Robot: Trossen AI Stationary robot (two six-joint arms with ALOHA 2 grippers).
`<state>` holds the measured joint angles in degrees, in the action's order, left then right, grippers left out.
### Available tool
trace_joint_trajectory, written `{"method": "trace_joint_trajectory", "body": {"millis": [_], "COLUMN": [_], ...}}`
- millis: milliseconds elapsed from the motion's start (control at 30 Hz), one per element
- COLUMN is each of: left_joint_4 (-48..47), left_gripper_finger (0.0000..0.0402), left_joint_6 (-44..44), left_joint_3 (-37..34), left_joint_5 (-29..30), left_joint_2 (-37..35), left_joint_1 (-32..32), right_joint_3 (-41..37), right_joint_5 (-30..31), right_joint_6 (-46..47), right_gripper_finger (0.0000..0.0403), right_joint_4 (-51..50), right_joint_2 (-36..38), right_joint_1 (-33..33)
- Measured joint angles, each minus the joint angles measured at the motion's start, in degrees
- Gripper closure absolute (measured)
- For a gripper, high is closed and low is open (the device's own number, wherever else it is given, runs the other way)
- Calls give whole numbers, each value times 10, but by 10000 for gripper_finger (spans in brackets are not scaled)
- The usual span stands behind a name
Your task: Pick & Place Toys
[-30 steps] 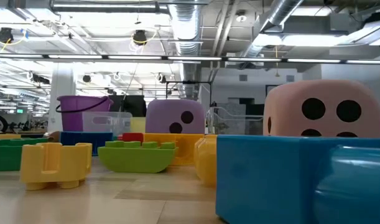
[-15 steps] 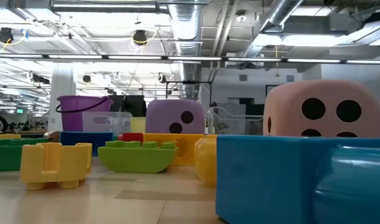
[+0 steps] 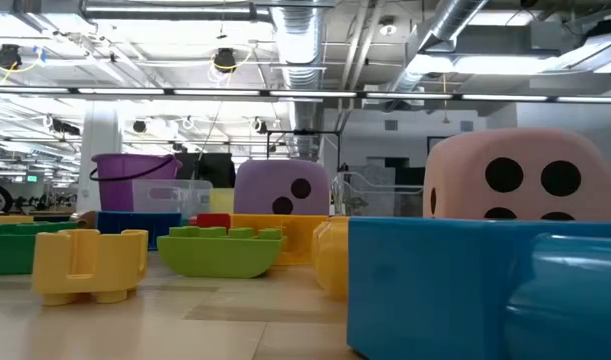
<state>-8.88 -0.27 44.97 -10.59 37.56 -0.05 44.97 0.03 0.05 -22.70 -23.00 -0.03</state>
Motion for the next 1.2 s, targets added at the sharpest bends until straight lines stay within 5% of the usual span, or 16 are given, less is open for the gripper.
{"method": "trace_joint_trajectory", "body": {"millis": [1200], "left_joint_4": [2], "left_gripper_finger": [402], "left_joint_6": [7], "left_joint_3": [0], "left_joint_5": [0], "left_joint_2": [0], "left_joint_1": [0], "right_joint_3": [0], "right_joint_5": [0], "right_joint_6": [21], "right_gripper_finger": [396], "right_joint_4": [62], "right_joint_2": [0], "right_joint_1": [0]}}
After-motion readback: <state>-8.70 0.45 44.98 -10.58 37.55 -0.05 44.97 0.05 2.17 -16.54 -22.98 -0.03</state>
